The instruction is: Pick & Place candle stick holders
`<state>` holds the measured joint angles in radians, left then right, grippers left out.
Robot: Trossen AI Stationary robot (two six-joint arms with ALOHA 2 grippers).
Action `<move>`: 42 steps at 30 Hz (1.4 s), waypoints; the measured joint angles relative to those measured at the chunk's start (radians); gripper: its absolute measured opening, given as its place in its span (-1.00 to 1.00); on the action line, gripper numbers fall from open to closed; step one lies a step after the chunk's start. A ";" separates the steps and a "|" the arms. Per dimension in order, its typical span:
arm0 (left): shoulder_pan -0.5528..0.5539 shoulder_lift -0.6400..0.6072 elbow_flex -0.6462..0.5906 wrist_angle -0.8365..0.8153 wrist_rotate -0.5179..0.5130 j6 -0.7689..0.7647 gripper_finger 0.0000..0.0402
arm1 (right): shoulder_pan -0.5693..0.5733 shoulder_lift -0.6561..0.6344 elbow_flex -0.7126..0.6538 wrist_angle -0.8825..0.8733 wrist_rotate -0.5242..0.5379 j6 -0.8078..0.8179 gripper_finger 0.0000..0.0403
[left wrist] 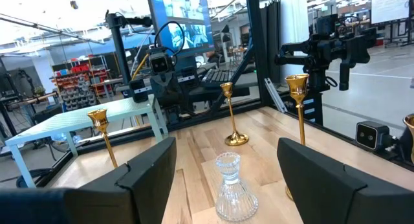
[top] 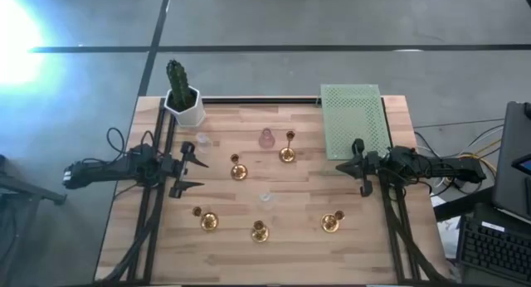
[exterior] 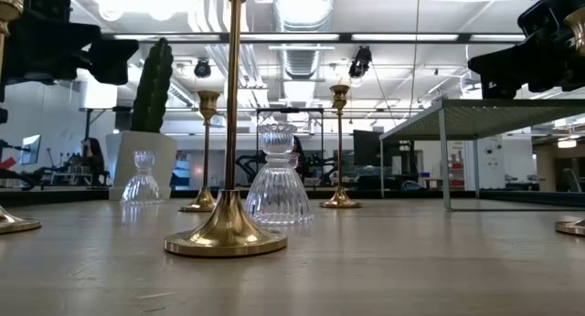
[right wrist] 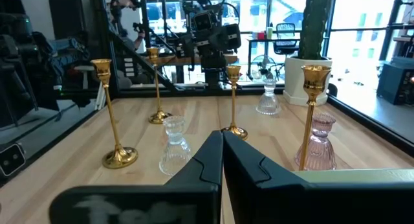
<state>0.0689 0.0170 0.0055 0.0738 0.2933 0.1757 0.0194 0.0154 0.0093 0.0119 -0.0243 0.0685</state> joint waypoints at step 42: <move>0.000 0.000 0.000 0.000 0.000 0.000 0.36 | 0.000 0.000 0.000 0.080 0.000 0.099 -0.96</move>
<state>0.0688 0.0168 0.0055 0.0738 0.2934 0.1757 0.0193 0.0159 0.0093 0.0917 -0.0242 0.1679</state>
